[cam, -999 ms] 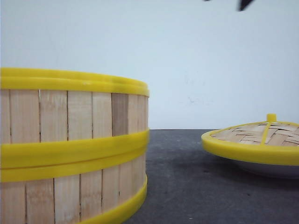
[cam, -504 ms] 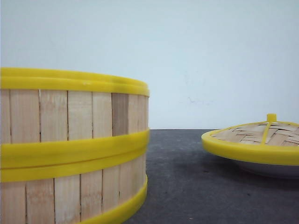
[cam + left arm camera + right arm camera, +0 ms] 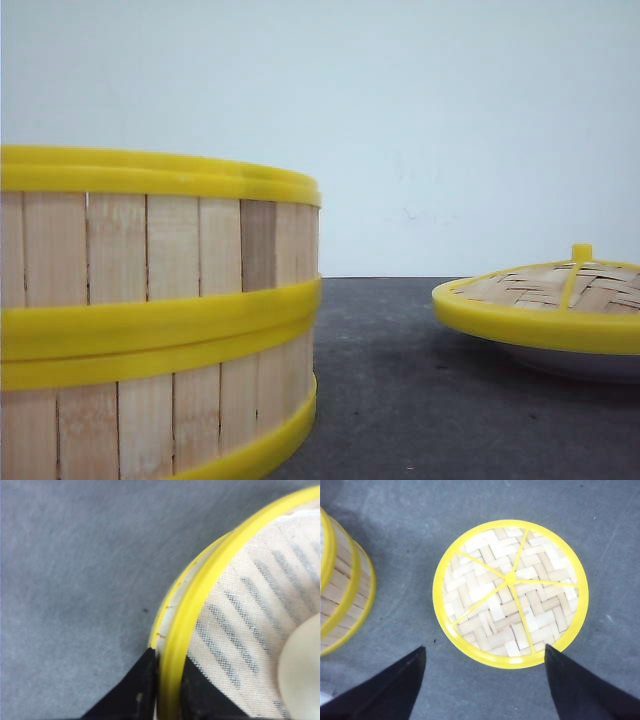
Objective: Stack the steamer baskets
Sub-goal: 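Pinch the yellow rim of the third bun basket with the left gripper, then lift the basket with the left gripper above the stack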
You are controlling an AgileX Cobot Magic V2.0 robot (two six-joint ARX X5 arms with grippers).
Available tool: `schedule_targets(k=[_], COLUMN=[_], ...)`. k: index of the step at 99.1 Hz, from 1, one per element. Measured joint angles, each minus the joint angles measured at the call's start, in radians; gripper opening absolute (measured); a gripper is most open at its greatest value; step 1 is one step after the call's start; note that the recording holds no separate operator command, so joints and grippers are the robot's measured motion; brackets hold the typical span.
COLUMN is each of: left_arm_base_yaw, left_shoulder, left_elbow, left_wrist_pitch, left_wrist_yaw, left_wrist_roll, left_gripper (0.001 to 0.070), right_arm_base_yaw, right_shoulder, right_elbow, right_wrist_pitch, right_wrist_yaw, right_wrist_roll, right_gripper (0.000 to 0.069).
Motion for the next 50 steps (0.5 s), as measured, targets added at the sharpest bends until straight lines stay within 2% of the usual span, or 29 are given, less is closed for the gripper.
schedule_targets(k=[24,34,50], left_arm_base_yaw=[-0.002,-0.003,-0.044], left_shoulder=[0.0,0.0,-0.001], left_elbow=[0.193,0.309,0.477], left_wrist_pitch=[-0.116,-0.193,-0.319], left_wrist_yaw=[0.059,0.115,0.158], left_wrist_roll=[0.01,0.015,0.044], left_gripper=[0.0025,0.0025,0.0025], right_arm_base_yaw=[0.0,0.0,0.0], right_shoulder=[-0.018,-0.016,-0.016], right_elbow=[0.0,0.0,0.0], right_wrist_pitch=[-0.005,-0.008,-0.008], right_wrist_yaw=[0.0,0.0,0.0], right_wrist_roll=[0.007,0.007,0.007], right_gripper=[0.0464,0.0464,0.0464])
